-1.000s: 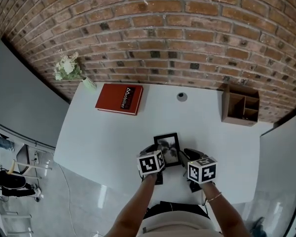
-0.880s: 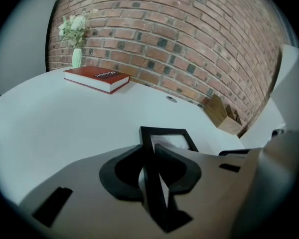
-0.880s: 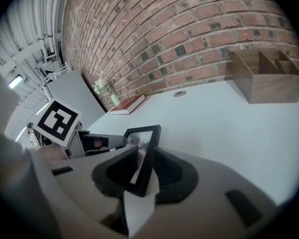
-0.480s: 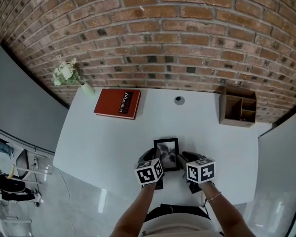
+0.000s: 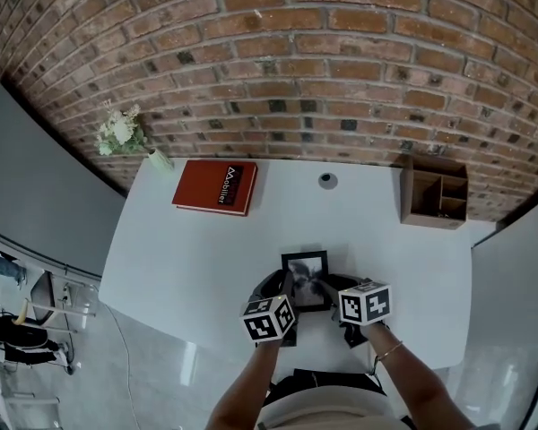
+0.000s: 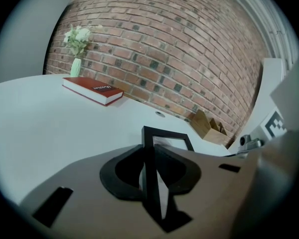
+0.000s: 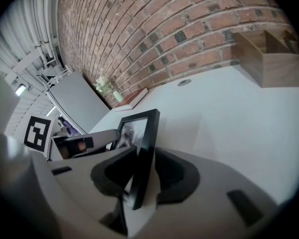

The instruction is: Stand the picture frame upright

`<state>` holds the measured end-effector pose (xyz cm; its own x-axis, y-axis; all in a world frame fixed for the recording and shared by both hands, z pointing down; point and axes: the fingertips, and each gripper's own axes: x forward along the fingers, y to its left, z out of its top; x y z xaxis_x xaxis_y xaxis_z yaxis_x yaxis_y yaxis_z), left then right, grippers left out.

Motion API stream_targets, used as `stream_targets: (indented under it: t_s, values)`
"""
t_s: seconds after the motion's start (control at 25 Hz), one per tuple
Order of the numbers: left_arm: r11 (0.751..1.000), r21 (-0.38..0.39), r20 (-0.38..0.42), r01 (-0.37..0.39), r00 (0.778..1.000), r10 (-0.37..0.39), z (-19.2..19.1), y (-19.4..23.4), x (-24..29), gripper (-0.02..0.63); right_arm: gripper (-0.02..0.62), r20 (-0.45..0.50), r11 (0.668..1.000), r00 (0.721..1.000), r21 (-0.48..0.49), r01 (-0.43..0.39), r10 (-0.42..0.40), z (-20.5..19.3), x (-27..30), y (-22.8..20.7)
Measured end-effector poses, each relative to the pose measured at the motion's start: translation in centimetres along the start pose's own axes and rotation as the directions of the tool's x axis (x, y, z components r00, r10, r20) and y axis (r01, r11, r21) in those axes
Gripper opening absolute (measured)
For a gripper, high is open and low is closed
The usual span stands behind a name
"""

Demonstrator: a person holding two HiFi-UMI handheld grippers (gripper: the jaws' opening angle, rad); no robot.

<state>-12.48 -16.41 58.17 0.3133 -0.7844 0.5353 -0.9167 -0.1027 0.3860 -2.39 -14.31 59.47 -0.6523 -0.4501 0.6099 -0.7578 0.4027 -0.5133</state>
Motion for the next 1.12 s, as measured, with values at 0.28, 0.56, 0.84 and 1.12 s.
stream_targets:
  t_s: [0.28, 0.56, 0.84, 1.12]
  values:
    - [1.000, 0.015, 0.005, 0.022, 1.000, -0.022, 0.5, -0.7, -0.2, 0.064, 0.100, 0.021, 0.999, 0.999, 0.010, -0.036, 0.036, 0.5, -0.6, 0.0]
    - [0.989, 0.131, 0.038, 0.066, 0.997, -0.071, 4.0, -3.6, 0.4, 0.064, 0.100, 0.114, 1.000, 0.993, -0.016, -0.024, 0.026, 3.4, -2.7, -0.6]
    - [0.982, 0.165, 0.087, 0.093, 0.990, -0.109, 8.0, -6.0, 1.6, 0.064, 0.100, 0.211, 0.999, 0.977, -0.054, -0.005, 0.017, 8.0, -4.6, -1.2]
    - [0.972, 0.193, 0.106, 0.136, 0.982, -0.159, 11.5, -8.0, 4.1, 0.064, 0.100, 0.268, 0.997, 0.963, -0.071, 0.041, -0.020, 11.9, -5.2, -2.8]
